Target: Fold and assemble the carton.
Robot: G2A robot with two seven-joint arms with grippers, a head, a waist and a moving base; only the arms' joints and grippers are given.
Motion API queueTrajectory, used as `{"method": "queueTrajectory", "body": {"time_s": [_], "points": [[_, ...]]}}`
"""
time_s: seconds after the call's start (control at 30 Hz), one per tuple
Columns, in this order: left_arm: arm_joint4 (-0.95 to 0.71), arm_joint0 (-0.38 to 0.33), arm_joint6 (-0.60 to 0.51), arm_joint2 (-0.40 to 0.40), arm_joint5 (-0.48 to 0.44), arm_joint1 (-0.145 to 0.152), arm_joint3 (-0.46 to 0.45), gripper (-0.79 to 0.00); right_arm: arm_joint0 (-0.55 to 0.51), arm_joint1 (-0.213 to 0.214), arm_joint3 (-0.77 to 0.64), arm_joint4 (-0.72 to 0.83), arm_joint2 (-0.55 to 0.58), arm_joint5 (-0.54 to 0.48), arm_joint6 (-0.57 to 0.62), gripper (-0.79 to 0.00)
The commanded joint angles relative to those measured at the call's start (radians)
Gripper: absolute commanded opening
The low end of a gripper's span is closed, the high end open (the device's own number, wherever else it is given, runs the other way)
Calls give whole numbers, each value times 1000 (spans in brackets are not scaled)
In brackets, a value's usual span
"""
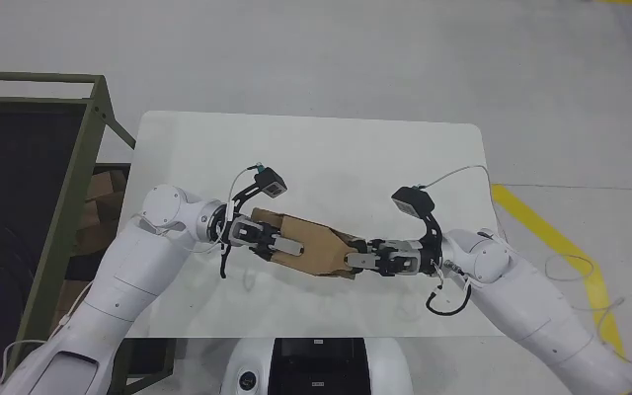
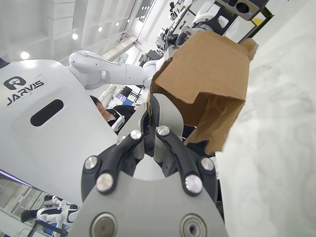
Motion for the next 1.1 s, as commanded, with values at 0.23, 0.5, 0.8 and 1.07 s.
{"method": "queueTrajectory", "body": {"time_s": [0.23, 0.5, 0.8, 1.07], "points": [[-4, 8, 12, -13, -12, -2, -1, -785, -1, -2, 3, -9, 7, 0, 0, 0], [-9, 21, 41, -39, -41, -4, 5, -785, -43, 17, -35, -95, 50, -49, -49, 0], [-8, 28, 42, -50, -42, -7, 5, -785, -119, 52, -77, -153, 123, -153, -156, 0], [-3, 29, 45, -51, -45, -8, 6, -785, -160, 55, -94, -109, 183, -153, -174, 0]]}}
